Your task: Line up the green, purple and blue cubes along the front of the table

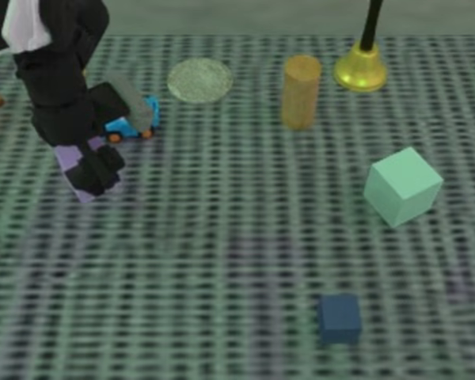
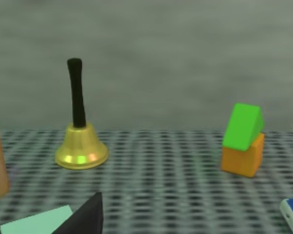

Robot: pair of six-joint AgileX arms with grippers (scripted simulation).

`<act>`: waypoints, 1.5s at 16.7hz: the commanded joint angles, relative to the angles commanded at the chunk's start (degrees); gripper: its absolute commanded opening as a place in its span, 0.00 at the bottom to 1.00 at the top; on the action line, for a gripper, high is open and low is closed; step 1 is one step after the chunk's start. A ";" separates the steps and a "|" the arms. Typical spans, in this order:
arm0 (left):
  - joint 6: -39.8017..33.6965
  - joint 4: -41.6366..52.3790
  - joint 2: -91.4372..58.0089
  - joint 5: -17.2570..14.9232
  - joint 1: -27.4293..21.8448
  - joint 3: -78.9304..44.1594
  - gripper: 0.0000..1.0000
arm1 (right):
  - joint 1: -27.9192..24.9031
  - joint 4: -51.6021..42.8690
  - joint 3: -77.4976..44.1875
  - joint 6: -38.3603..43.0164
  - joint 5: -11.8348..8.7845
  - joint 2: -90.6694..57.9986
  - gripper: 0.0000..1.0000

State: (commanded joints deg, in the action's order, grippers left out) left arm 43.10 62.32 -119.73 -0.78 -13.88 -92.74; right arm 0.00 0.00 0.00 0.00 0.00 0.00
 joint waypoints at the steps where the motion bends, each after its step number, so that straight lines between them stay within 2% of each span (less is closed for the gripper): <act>1: -0.26 0.09 0.27 -0.02 -1.89 0.15 0.00 | 0.00 0.00 0.00 0.00 0.00 0.00 1.00; 4: -1.44 0.51 1.52 -0.04 -10.55 1.16 0.00 | 0.00 0.00 0.00 0.00 0.00 0.00 1.00; 9: -4.17 1.27 4.38 0.01 -29.37 3.70 0.00 | 0.00 0.00 0.00 0.00 0.00 0.00 1.00; 12: -5.50 1.39 6.06 0.16 -37.18 4.93 0.00 | 0.00 0.00 0.00 0.00 0.00 0.00 1.00; 14: -5.95 1.35 6.74 0.25 -39.39 5.36 0.00 | 0.00 0.00 0.00 0.00 0.00 0.00 1.00; 19: -5.87 1.13 6.48 0.21 -39.37 5.30 0.00 | 0.00 0.00 0.00 0.00 0.00 0.00 1.00; 25: -6.03 -8.82 3.04 0.11 -39.52 11.38 0.00 | 0.00 0.00 0.00 0.00 0.00 0.00 1.00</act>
State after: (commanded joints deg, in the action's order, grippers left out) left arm 37.07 53.50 -116.69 -0.67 -53.41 -81.36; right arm 0.00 0.00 0.00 0.00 0.00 0.00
